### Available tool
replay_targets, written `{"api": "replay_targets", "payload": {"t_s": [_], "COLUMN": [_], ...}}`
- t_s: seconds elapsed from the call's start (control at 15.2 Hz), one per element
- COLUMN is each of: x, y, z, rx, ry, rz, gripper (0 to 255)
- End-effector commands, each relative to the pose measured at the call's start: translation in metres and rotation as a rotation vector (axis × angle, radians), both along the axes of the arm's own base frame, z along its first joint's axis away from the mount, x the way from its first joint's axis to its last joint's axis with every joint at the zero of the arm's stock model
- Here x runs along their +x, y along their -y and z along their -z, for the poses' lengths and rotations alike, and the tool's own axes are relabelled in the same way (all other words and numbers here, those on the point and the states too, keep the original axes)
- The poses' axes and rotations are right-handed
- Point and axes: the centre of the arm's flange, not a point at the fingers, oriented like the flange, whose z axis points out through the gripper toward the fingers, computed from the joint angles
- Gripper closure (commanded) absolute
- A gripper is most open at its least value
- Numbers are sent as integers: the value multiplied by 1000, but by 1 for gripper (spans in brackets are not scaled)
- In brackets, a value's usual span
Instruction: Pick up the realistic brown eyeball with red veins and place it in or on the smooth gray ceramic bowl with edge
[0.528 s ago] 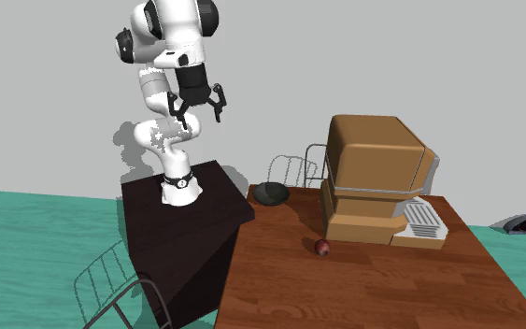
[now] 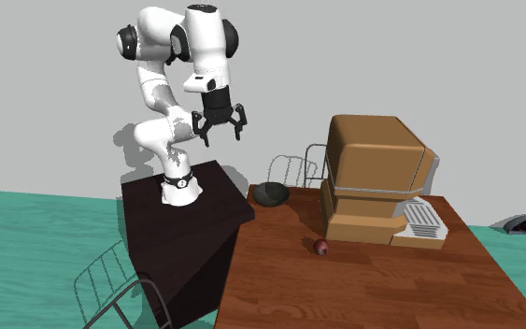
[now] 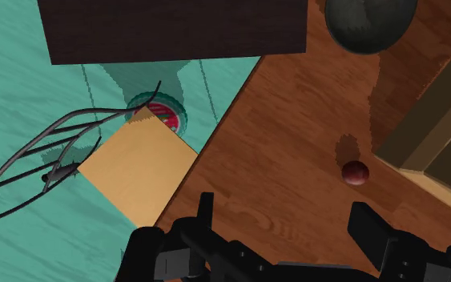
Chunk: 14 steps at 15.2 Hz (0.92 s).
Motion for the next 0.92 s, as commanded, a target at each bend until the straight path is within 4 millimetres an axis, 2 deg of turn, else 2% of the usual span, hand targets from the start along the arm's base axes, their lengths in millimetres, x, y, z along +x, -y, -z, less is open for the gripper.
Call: {"api": "replay_targets", "payload": {"t_s": [0.0,0.86], "x": [10,72], "y": [-20,-130], "z": [18,141], "rx": [-6,-52], "ry": [0,-17], "rz": [8,52], "gripper": [0,0]}}
